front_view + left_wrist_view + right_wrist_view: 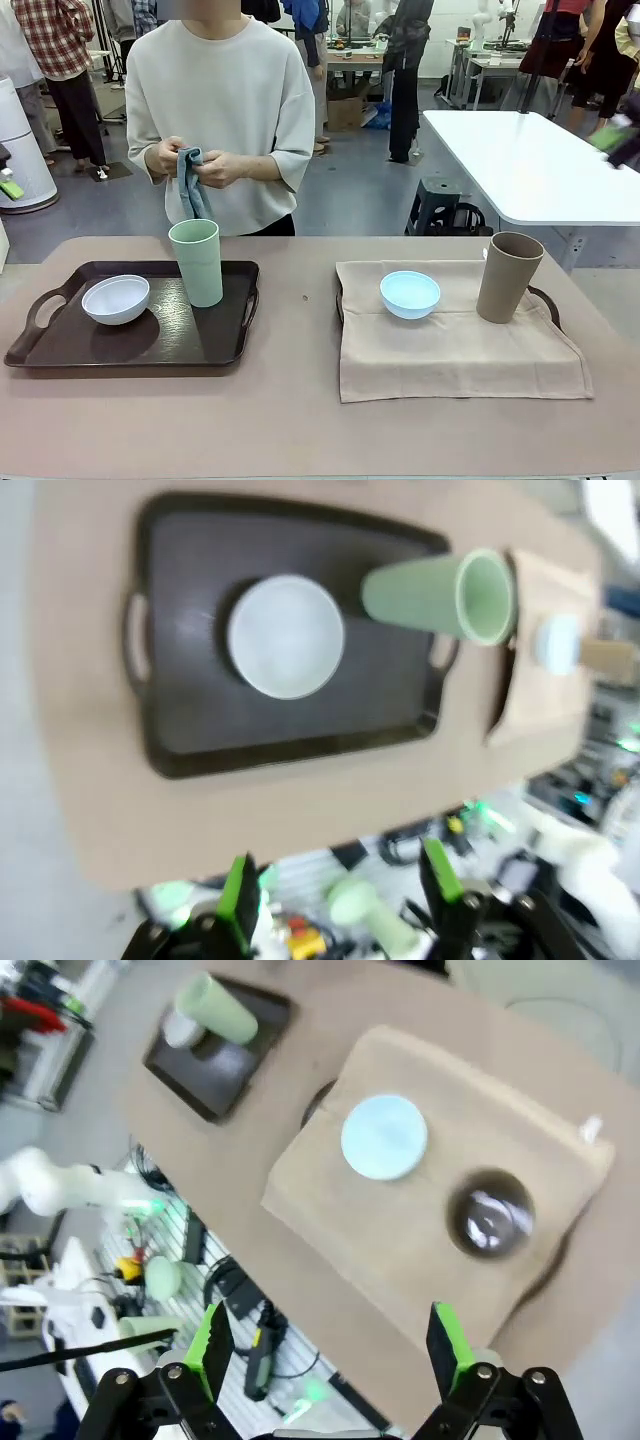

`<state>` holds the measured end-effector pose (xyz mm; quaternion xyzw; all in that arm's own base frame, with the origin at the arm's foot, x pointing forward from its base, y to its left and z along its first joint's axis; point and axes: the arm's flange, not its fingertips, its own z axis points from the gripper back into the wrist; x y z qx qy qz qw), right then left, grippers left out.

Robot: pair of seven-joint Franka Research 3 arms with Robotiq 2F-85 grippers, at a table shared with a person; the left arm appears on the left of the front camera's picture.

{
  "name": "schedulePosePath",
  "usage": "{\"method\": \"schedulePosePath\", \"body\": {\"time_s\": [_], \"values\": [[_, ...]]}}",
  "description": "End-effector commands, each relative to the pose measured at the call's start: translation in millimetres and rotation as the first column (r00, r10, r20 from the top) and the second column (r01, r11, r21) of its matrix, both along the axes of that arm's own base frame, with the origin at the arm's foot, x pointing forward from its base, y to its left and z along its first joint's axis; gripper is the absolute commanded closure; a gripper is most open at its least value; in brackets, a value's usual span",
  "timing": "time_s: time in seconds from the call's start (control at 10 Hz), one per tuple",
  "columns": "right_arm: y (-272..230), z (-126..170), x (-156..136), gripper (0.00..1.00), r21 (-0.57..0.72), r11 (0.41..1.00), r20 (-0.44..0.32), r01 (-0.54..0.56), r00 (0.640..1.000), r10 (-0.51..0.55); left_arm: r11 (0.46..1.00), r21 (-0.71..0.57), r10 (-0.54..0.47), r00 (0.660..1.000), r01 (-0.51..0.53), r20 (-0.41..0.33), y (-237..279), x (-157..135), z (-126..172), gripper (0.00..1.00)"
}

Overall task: Set up a tray with a mat and arrange the tableware.
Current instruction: Pick up the Picnic Bowl and Reusable plastic cup from the Handle tray in front of the human's position and hold them in the air.

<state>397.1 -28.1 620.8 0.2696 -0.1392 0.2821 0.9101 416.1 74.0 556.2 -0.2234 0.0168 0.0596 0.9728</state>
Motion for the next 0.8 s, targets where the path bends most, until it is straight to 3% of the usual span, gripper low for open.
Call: {"method": "schedulePosePath", "body": {"time_s": [0.0,0.3,0.5,0.7], "values": [[47.3,-30.2,10.9,0.00,-0.010,0.992,0.081,-0.127,0.988,0.128,0.988,0.134,0.080,0.997,-0.082,0.018,-21.6,1.8,-11.7,0.16],[114.4,-55.6,37.5,0.00,-0.056,0.963,0.148,-0.265,0.951,0.271,0.980,0.169,0.114,0.993,-0.109,-0.022,-24.9,20.0,-27.6,0.16],[153.5,-76.6,70.5,0.00,-0.024,0.960,0.122,-0.278,0.953,0.279,0.977,0.177,0.123,0.992,-0.116,-0.030,-18.1,28.4,-28.2,0.16],[170.5,-81.4,80.3,0.00,0.029,0.960,0.098,-0.278,0.957,0.274,0.979,0.159,0.137,0.990,-0.130,-0.038,-9.3,30.3,-32.6,0.16]]}}
